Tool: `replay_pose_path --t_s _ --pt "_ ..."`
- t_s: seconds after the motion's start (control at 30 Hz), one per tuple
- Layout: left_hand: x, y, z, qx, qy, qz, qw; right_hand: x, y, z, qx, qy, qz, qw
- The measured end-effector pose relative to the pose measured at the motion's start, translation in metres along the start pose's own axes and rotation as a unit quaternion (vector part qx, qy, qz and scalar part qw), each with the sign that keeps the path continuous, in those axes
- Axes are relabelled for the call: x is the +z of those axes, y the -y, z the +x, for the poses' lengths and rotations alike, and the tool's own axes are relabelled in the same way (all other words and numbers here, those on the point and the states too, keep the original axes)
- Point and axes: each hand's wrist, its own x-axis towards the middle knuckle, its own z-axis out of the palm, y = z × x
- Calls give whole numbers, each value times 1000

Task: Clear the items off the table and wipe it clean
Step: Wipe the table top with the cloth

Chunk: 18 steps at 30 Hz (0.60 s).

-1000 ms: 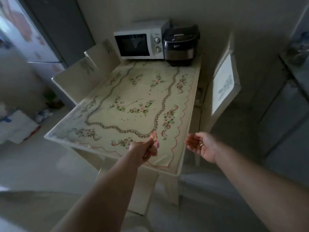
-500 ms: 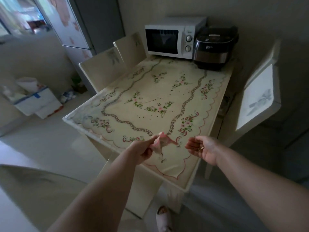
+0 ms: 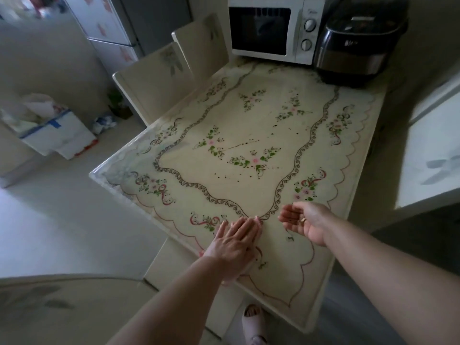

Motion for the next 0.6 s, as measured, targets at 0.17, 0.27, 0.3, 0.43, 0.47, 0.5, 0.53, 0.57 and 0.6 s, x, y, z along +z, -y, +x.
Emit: replay_pose_path --t_s 0.17,0.27,0.3,0.43,0.47,0.5,0.53,0.57,0.6 --pt "-5 43 19 -135 -32 -34 990 19 10 25 23 -2 -18 1000" --pt "-9 78 26 -240 -13 -47 970 30 14 38 27 1 -26 999" --pt "-11 88 27 -277 -13 -46 960 34 16 42 27 1 -27 999" --pt "-20 105 21 -317 -82 -68 942 51 28 58 32 -2 -35 999" --pt "-20 102 18 -294 -88 -69 949 55 30 62 33 -3 -40 999" --pt "-18 100 16 -280 -87 -74 953 60 32 65 36 -1 -48 998" --pt "-17 98 16 -279 -81 -83 953 63 32 68 38 0 -57 998" --pt "-15 100 20 -289 -73 -95 950 69 33 72 40 2 -61 997" --pt "-16 103 26 -306 -65 -112 943 72 33 75 43 2 -63 997"
